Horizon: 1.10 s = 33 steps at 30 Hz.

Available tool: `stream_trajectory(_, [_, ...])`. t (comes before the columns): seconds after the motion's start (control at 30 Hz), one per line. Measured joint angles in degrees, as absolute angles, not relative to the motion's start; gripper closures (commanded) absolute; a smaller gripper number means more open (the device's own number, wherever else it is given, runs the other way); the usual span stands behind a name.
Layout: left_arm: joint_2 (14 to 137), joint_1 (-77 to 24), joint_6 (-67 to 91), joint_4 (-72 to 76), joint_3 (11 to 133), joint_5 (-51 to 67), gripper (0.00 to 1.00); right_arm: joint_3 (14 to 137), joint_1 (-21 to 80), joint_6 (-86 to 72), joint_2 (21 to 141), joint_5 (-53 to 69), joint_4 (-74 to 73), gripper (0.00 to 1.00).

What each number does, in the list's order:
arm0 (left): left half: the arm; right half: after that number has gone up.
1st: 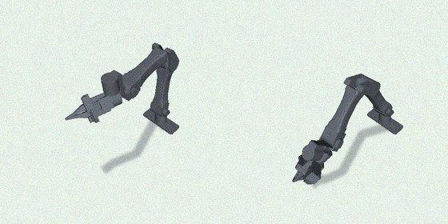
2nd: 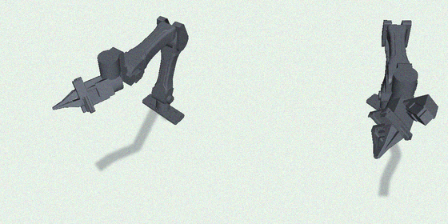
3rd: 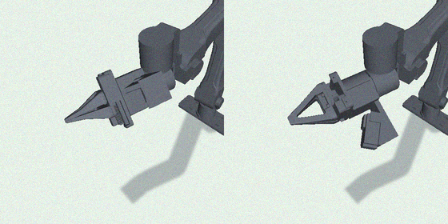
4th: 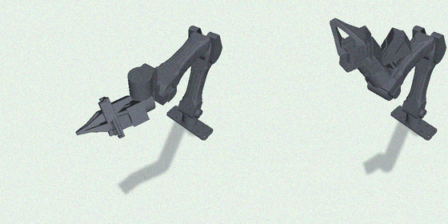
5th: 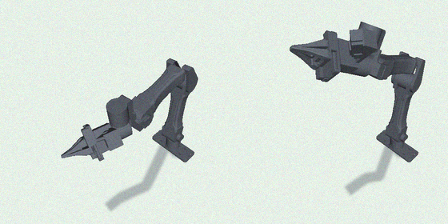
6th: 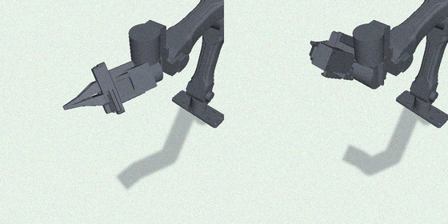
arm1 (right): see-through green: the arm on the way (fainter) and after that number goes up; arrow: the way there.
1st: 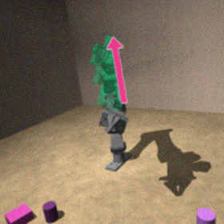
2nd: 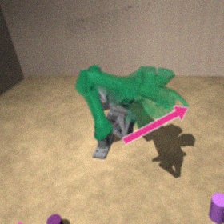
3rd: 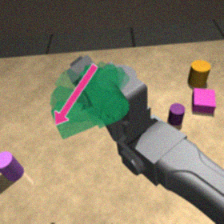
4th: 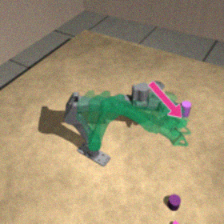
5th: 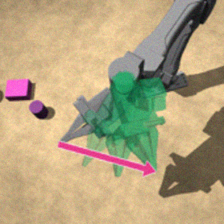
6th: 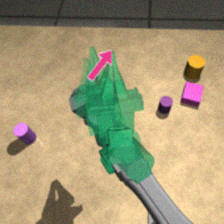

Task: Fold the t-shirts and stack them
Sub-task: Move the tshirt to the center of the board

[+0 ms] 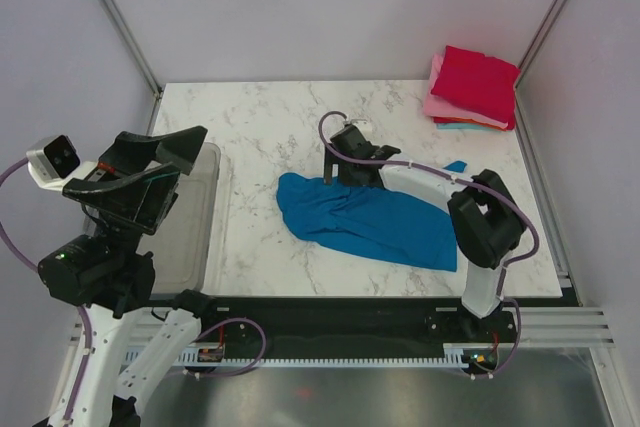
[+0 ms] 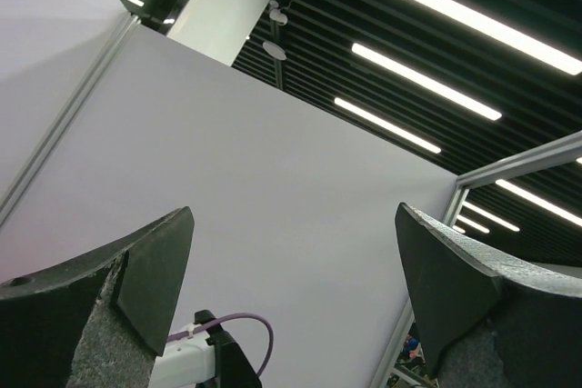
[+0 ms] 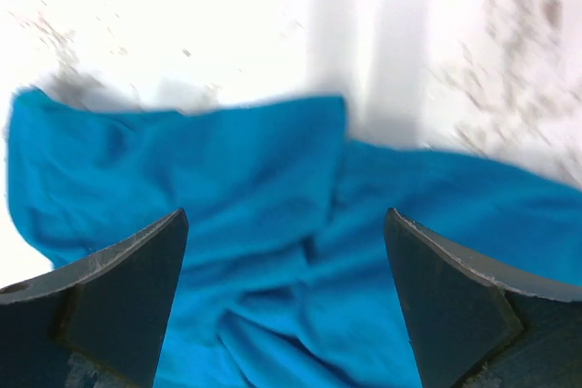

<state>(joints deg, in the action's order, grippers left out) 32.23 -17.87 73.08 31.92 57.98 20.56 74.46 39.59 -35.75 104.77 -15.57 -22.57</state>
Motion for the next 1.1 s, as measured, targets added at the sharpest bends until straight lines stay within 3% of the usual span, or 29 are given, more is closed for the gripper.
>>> stream_trajectory(0.23, [32.34,-17.87,72.79,31.42,57.08,18.9,0.02,81.14,38.72,-35.73,113.23,-11.94,-20.03,0.12])
stream_trajectory(0.43, [32.25,-17.87,72.31,31.38,57.04,18.37,0.02,81.73,38.39,-35.86,117.03,-10.15,-19.55,0.29])
stream_trajectory(0.53, [32.18,-17.87,72.25,31.4,57.04,18.02,0.02,81.8,38.39,-35.94,117.32,-9.78,-19.22,0.42])
stream_trajectory(0.57, [32.16,-17.87,72.25,31.38,57.04,17.98,0.02,81.89,38.39,-35.86,117.32,-9.76,-18.98,0.53])
stream_trajectory(0.67, [32.12,-17.87,72.16,31.38,57.04,17.98,0.03,82.19,38.39,-35.77,117.32,-9.26,-18.83,0.7])
stream_trajectory(0.8, [32.08,-17.87,71.75,31.29,57.04,17.85,0.03,83.09,38.39,-35.64,117.32,-8.49,-18.72,0.85])
stream_trajectory(0.83, [31.9,-17.87,71.46,30.94,57.04,17.67,0.04,83.31,38.41,-35.62,117.32,-8.29,-18.7,0.95])
stream_trajectory(0.87, [31.66,-17.89,70.85,30.26,57.04,17.43,0.04,83.57,38.44,-35.4,117.32,-8.01,-18.72,1.0])
stream_trajectory(1.03, [30.24,-18.15,61.73,13.43,62.28,13.34,0.05,85.78,40.12,-34.22,116.36,-4.91,-18.41,0.99])
stream_trajectory(1.07, [30.41,-18.13,59.75,9.5,64.2,12.12,0.05,86.32,41.41,-33.23,115.66,-4.05,-18.33,0.88])
stream_trajectory(1.1, [30.74,-18.13,57.04,4.16,66.72,9.74,0.05,87.02,43.2,-32.29,114.74,-3.36,-18.11,0.64])
